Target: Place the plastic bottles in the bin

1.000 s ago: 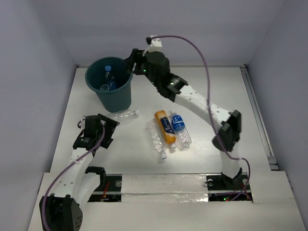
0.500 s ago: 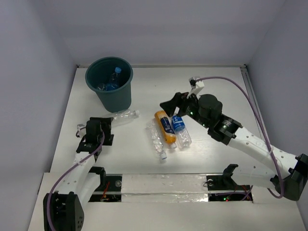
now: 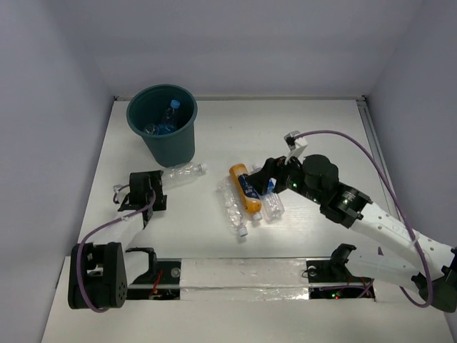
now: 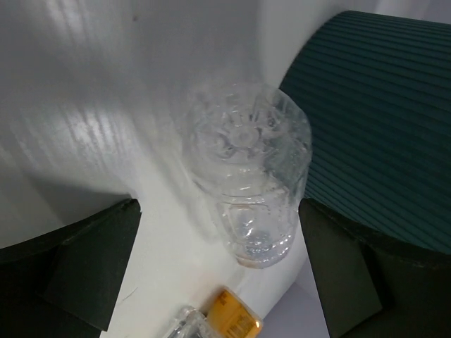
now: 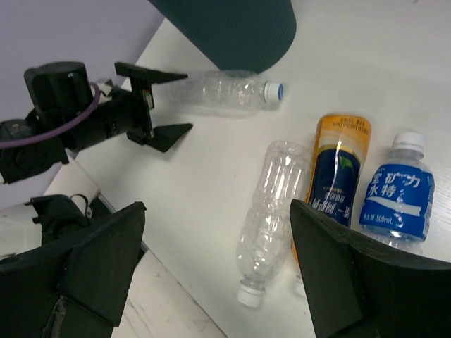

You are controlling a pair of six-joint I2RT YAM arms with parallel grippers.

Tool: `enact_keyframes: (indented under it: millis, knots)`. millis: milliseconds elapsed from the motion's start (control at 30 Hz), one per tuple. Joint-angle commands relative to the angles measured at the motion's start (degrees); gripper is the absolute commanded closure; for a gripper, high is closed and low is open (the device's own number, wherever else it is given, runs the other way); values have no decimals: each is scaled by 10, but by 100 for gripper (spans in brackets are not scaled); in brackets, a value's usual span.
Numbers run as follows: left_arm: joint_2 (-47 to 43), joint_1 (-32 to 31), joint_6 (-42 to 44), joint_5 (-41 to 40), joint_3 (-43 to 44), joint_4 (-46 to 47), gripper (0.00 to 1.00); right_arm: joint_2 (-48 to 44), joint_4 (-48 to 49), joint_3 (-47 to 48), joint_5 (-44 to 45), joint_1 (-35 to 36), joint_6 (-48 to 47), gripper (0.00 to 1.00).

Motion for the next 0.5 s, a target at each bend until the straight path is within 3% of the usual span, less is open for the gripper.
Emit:
enact_keyframes:
  millis: [0, 300, 467]
  knots:
    - [11, 3, 0, -8, 7, 32, 1, -16, -13, -17, -35, 2, -5, 11]
    - [73, 21, 25, -7, 46, 48, 1, -20, -9, -51, -50, 2, 17, 10]
    - [107, 26, 27, -5, 56, 48, 1, 1, -35, -42, -8, 2, 16, 8]
